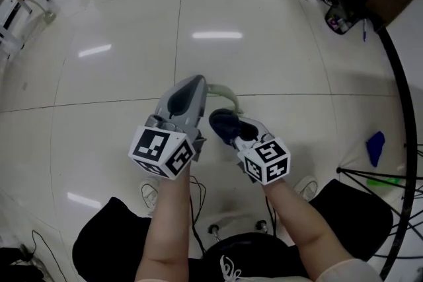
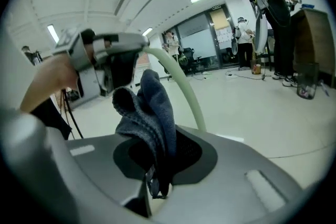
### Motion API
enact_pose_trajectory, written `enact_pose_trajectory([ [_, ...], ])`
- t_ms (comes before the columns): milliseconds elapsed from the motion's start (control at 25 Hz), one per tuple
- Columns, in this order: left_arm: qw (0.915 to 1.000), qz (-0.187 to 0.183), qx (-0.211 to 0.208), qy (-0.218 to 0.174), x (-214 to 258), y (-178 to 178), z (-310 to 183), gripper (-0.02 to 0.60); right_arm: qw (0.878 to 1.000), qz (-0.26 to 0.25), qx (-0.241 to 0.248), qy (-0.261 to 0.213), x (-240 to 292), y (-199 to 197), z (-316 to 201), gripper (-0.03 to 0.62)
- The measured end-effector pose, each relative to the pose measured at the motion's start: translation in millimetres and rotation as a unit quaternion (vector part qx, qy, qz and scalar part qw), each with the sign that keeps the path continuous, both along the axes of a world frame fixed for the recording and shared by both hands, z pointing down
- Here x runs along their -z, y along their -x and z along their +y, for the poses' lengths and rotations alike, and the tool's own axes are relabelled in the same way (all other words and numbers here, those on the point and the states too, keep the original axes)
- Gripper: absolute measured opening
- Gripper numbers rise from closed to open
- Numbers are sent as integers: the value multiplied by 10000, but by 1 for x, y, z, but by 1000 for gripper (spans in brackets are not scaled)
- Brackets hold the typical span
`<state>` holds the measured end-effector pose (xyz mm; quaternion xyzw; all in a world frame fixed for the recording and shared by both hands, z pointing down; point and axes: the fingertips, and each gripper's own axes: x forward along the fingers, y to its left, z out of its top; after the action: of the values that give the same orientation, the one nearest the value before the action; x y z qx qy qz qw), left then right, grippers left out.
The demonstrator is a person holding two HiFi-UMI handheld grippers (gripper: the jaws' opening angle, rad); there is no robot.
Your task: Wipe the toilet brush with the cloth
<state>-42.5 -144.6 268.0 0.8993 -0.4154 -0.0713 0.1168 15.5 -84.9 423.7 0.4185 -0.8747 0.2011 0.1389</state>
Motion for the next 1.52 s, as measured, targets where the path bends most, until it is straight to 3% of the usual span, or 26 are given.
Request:
enact_pose_trajectory([
  [80,9999,-14,141,57,2,5,6,5,9997,-161,-113,-147,24,-14,11,60],
  [240,9986,-71,493,-170,14,12,29,5,9949,-255,-850,-475,55,-69,14,60],
  [360,9983,-226,455,-272,16,6,55,5,9911,-416,-1179,-461,66,-94,19,60],
  [480,9988,-412,140,-222,12,-7,83,5,9901,-458,-1265,-402,71,-97,30,61],
  [720,9987,-482,-88,163,-16,-18,112,5,9855,-408,-1584,-462,77,-96,48,60],
  [960,9986,-407,-52,338,-25,-13,118,5,9833,-246,-1684,-651,86,-96,54,58],
  [1160,9994,21,57,342,-14,-9,115,5,9839,-221,-1647,-659,85,-99,54,58],
  [1520,9993,-224,127,281,-17,-8,112,5,9821,-204,-1729,-718,88,-106,52,57],
])
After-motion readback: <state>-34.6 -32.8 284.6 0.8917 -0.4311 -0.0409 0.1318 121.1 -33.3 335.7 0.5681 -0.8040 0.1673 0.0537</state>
